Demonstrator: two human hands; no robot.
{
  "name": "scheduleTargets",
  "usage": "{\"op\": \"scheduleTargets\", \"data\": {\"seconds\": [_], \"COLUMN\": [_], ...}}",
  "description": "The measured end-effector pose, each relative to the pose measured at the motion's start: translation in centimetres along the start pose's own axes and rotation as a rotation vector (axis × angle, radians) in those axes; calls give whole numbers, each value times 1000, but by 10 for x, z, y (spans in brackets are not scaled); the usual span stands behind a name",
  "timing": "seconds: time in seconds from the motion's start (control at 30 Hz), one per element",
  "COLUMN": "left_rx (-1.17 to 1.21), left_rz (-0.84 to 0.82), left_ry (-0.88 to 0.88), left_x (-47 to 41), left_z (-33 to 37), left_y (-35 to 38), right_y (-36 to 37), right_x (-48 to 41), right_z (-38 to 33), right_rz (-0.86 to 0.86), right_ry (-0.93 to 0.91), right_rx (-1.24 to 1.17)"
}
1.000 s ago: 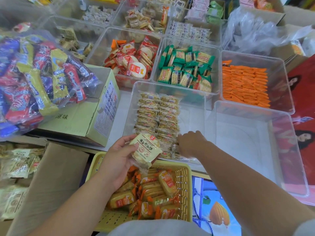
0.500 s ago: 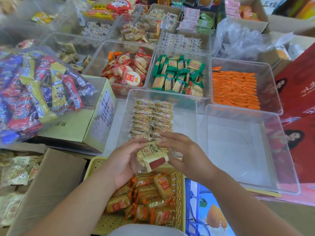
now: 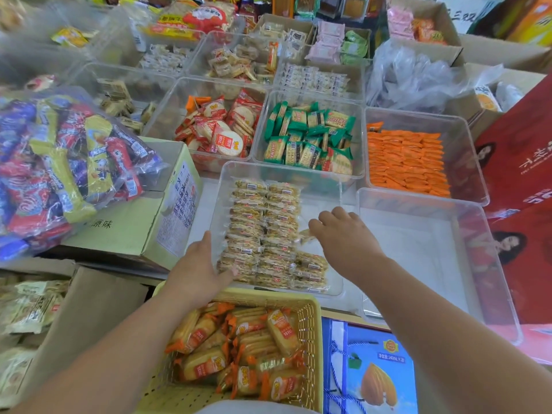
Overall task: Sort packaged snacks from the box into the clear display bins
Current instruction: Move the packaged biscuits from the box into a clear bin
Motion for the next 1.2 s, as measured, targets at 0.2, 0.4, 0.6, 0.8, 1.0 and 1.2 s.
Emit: {"op": "scheduleTargets", "data": {"seconds": [0.2,0.4,0.6,0.8,1.0,1.2], "left_rx": [-152,-192,-211,-198,-145,121], "left_rz": [25,53,96,98,81,21], "left_ry": [29,49,74,87,94,28], "left_x": [2,0,0,-1,-5,-28], "left_z": [0,0,0,-3,-6,-17], "left_y": [2,0,0,2,3,-3], "right_y": [32,67,80,106,128,117], "right_x": [-26,-29,-35,-43,-50,-62], "right_z": [-8,-10,-14,-21,-20,0], "right_rz": [-185,-378,-492,-575,-681,-415], "right_ry": [25,65,163,231,359,628], "right_rx": [129,24,-29,-107,-480,-934]}}
Point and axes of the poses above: each hand's wrist, its own x-axis away from the middle knuckle, its own y-axis out of the palm, z = x × y, the point moved 8 cm from there along -x, towards the middle knuckle, and after that the axes turned 4 degrees about x, right-handed, at the moved point
